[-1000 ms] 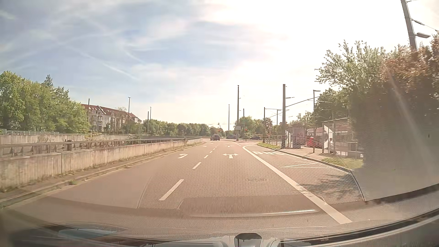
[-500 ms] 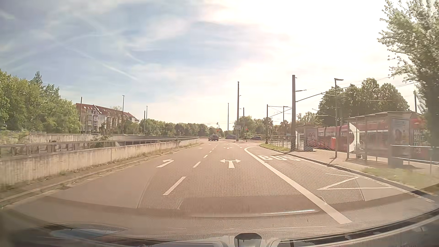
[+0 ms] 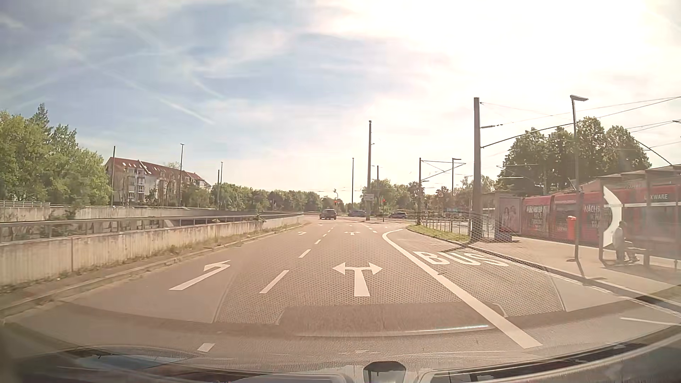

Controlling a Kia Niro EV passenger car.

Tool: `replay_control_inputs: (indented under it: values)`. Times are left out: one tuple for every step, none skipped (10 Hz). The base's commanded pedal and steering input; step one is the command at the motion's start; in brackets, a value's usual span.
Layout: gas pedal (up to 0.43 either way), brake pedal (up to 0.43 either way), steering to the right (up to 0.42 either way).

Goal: Follow the waypoints while adhering to traffic rules and regulations

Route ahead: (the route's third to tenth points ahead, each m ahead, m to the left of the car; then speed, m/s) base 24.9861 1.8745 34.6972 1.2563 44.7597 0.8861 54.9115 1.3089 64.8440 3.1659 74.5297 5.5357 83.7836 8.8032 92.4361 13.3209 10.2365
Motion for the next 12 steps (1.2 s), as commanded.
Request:
replay_control_inputs:
  values:
    - [0.000, 0.000, 0.006]
    - [0.000, 0.000, 0.006]
    - [0.000, 0.000, 0.006]
    - [0.000, 0.000, 0.006]
    - [0.000, 0.000, 0.005]
    - [0.000, 0.000, 0.005]
    - [0.000, 0.000, 0.005]
    - [0.000, 0.000, 0.004]
    - [0.000, 0.000, 0.004]
    - [0.000, 0.000, 0.004]
    - [0.000, 0.000, 0.004]
    - [0.000, 0.000, 0.004]
